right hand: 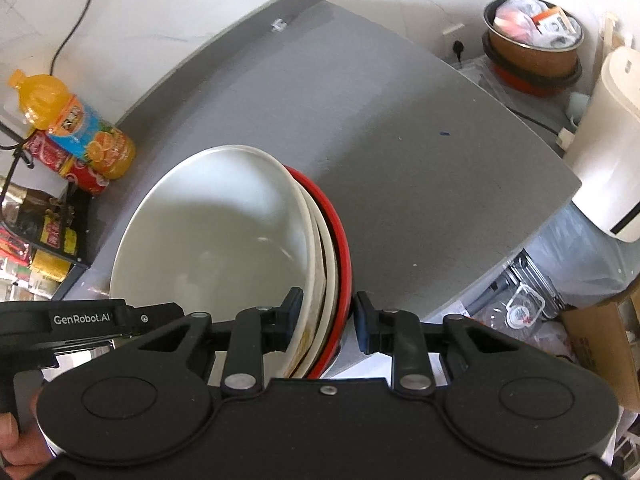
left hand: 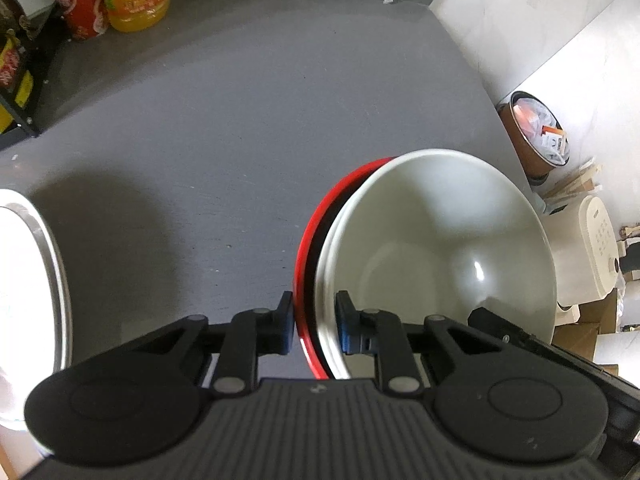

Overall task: Organize plates and bowls
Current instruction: 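Close both grippers on the rim of the red bowl stack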

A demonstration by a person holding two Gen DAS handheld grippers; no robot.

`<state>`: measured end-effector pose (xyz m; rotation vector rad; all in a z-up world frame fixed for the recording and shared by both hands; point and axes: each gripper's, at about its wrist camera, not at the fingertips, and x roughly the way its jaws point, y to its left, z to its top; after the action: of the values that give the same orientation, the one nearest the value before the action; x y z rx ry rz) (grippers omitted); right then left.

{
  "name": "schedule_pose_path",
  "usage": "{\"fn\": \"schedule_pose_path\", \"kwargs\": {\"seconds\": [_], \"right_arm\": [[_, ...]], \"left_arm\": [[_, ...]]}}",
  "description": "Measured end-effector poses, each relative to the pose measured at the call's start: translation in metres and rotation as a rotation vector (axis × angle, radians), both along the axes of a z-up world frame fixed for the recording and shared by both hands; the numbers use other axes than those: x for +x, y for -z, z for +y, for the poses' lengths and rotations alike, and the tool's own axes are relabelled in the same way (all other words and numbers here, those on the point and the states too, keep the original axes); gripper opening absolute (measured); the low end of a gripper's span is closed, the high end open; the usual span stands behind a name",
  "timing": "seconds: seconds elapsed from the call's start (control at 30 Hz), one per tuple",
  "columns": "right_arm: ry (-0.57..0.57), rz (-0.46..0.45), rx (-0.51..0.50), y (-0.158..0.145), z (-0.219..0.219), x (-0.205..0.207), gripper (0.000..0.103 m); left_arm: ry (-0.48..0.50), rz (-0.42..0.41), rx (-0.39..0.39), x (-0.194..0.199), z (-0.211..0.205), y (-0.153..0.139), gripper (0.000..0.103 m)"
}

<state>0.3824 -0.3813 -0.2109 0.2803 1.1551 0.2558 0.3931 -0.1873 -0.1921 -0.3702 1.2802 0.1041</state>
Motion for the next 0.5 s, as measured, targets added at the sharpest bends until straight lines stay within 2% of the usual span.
{"fn": "schedule_pose_path", "kwargs": {"seconds": [0.5], "right_arm": [[-0.104, -0.114, 0.013, -0.04, 0.037, -0.028, 0.027]], "left_arm": [[-0.11, -0.09, -0.008, -0.049, 0.036, -0.038, 0.02]]}}
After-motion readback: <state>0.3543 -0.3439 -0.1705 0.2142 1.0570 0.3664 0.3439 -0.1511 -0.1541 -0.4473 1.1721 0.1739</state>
